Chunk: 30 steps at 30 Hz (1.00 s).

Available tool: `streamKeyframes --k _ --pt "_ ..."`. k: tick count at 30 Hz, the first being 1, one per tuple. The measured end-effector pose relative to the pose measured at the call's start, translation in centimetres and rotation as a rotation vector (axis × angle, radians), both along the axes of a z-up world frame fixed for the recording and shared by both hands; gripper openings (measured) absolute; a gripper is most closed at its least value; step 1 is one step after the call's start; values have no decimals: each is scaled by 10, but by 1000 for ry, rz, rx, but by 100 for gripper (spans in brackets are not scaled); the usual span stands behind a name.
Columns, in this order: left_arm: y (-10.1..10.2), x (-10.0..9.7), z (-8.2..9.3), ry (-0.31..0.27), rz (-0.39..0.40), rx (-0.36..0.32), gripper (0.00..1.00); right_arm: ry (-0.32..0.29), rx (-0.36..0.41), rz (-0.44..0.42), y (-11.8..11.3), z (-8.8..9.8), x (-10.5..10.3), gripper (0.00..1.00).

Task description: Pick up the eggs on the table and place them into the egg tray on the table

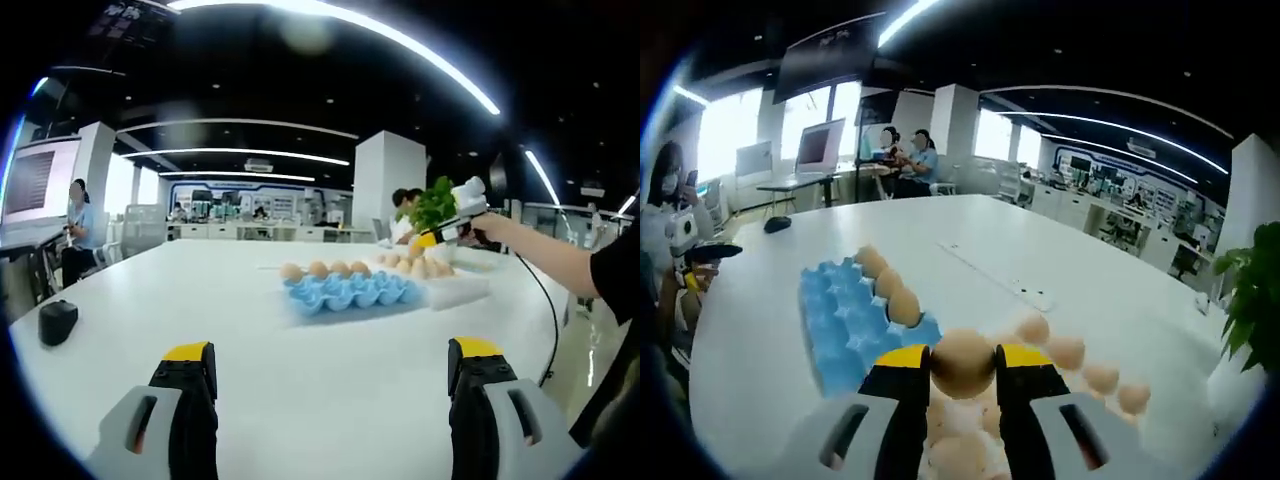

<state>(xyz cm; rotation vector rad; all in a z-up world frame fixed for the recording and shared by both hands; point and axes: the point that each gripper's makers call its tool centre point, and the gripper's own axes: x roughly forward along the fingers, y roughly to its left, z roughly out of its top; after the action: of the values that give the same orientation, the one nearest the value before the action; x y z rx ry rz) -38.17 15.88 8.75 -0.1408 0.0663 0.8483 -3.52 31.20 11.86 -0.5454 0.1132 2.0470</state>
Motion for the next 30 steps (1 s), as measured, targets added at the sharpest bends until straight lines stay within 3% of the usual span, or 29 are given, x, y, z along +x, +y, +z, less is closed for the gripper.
streamKeyframes --k 8,17,30 --pt "2 2 0 4 -1 1 98 -1 -36 36 18 -16 -24 28" --pt "3 4 -1 6 -7 0 98 -44 -109 51 34 -47 -49 28" --pt "4 -3 -3 3 9 -5 98 -52 -147 36 43 -59 -47 28"
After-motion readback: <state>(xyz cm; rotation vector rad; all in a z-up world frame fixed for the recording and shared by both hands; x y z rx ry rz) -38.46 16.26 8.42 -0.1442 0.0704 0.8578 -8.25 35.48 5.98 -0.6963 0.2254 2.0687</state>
